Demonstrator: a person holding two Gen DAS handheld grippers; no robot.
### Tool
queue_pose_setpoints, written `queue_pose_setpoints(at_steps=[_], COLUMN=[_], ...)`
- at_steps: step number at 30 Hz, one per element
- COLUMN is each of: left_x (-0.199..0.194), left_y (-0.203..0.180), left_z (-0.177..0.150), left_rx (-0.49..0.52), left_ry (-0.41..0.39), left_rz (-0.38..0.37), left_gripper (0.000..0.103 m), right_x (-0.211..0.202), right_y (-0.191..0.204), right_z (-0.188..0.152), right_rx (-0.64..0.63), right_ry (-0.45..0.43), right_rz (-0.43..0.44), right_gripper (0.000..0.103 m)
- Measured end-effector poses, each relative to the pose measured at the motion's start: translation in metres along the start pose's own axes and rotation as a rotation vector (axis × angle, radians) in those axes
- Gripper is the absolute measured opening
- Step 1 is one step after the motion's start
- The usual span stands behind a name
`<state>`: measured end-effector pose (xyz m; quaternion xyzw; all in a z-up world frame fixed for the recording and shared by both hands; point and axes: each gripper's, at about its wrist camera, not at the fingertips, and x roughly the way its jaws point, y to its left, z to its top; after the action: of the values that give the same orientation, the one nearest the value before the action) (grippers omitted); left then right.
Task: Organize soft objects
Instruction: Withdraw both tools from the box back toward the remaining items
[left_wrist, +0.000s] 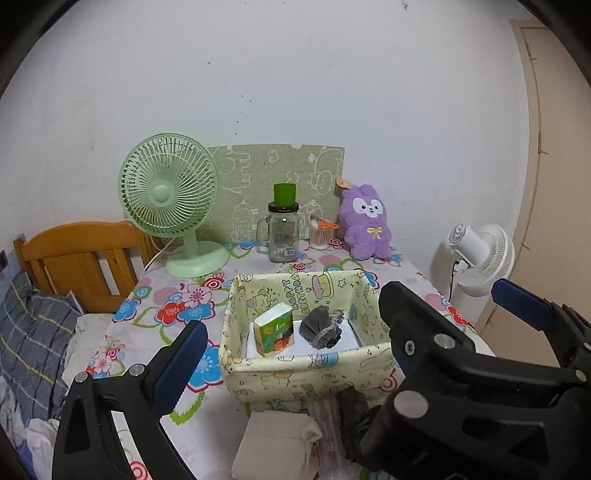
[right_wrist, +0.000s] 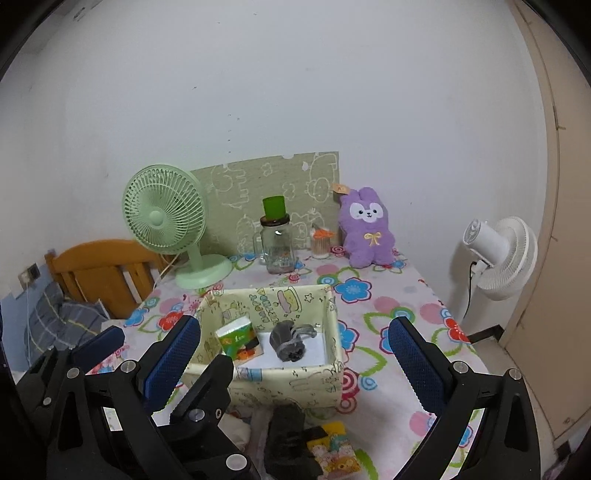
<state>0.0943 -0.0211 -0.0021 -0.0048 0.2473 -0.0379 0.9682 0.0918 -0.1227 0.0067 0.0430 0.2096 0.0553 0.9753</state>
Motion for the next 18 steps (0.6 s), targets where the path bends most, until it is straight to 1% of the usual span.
queue_pose_setpoints(at_steps=[5,9,12,16,18], left_x=[-0.01,-0.013,-0.015,-0.015,-0.016], left_y=[0.0,0.001,0.001,-0.001,-0.001], left_z=[-0.008,-0.016,-0.022,-0.028,-0.031], left_rx=[-0.004,-0.018,-0.018,-0.022,-0.023], left_ry=[-0.014,-0.002,0.003,0.015,0.012], left_rz=[0.029,0.023,0.027,0.02,0.035], left_gripper=[0.101,0.101,0.101,0.101,0.101], right_x=[-0.007,-0.009,-0.01,-0.014,-0.014], right_y=[0.003,0.006,0.008,0.009,0.007], right_z=[-0.007,-0.013,-0.018,-0.024,-0.026], right_rx=[-0.03,-0.054,-0.067,-0.086,-0.085], right_ry=[0.008,0.023,0.038,0.046,0.049], right_rz=[0.035,0.064,0.06,0.029,0.032], right_gripper=[0.103,0.103,0.103,0.103,0.103])
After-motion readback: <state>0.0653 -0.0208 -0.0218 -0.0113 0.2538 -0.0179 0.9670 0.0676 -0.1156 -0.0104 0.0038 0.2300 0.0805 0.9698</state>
